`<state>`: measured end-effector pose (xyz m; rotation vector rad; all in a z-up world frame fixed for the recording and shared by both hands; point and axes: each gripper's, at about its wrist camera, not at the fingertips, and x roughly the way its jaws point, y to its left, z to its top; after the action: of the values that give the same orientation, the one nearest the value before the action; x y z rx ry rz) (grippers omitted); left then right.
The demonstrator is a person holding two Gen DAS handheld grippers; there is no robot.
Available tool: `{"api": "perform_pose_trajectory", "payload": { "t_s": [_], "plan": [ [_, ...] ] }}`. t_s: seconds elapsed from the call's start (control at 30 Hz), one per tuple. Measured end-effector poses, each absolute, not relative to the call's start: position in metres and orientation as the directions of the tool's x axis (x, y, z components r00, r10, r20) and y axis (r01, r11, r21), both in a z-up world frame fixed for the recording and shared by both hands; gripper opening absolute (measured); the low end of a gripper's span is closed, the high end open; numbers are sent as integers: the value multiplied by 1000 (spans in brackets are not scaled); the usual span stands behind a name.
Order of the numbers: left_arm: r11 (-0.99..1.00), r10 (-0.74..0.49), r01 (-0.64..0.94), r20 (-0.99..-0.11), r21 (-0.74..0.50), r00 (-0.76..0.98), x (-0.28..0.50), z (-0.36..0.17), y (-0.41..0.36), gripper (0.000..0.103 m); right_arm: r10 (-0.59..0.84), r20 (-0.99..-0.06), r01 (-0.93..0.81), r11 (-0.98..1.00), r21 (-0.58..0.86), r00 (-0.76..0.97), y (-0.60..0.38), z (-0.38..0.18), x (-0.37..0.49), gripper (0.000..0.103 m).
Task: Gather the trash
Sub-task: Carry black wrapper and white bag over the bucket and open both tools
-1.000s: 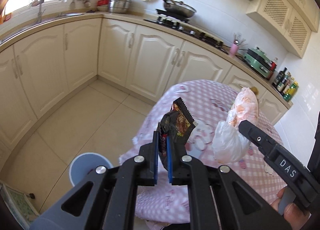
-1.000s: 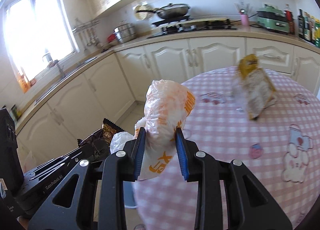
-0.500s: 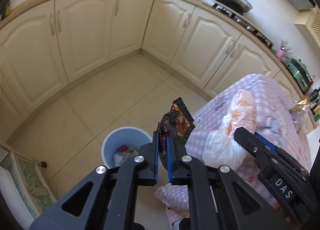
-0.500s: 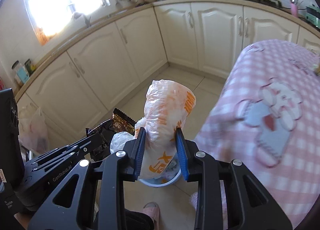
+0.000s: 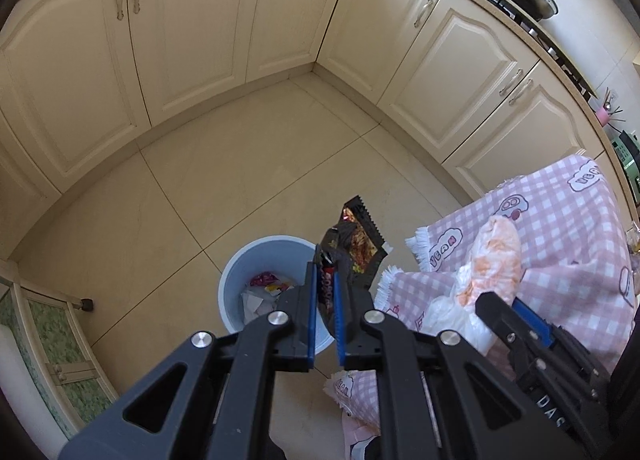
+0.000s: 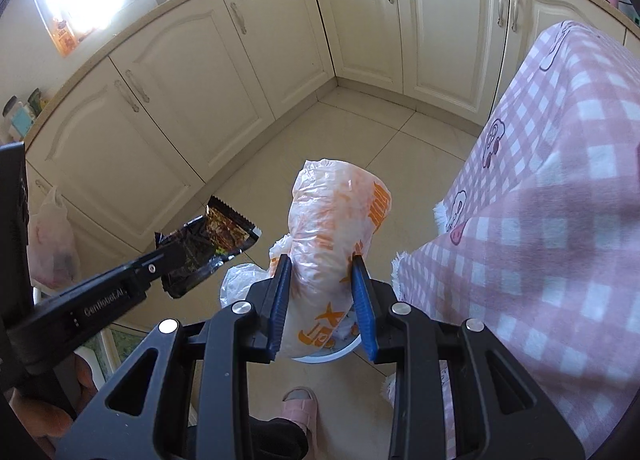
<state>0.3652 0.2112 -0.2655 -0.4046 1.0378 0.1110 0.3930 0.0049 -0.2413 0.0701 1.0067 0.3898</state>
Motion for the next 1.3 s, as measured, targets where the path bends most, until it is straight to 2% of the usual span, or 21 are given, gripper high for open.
{"api": "perform_pose_trajectory", "payload": {
  "t_s": [0.07,0.13,0.23,1.03,1.17,1.23,1.3],
  "plan": [
    [920,-107,-276,-855,-279,507,372,-267,210,17,346,-814,-284,930,232,467,5,-243,393,28],
    [921,-97,-279,-855,-270,509,374,-267,211,34,341,-819,-281,932,230,462,11,-243,396,28],
    [926,-93,-275,-860,-260,501,374,-269,210,40,339,-824,-281,932,229,454,16,-243,395,28],
    [907,-46,-343,-865,-246,499,352,-266,244,41,357,-830,-330,917,224,428,41,-254,398,29],
    [910,-11,-352,-861,-220,509,351,-258,247,42,375,-816,-320,915,247,441,42,-251,403,36],
    [911,9,-358,-856,-207,517,350,-253,248,47,383,-808,-320,912,255,447,42,-247,405,40],
    [913,24,-358,-851,-196,525,349,-248,246,48,382,-802,-325,912,249,459,43,-242,405,44]
  ]
}}
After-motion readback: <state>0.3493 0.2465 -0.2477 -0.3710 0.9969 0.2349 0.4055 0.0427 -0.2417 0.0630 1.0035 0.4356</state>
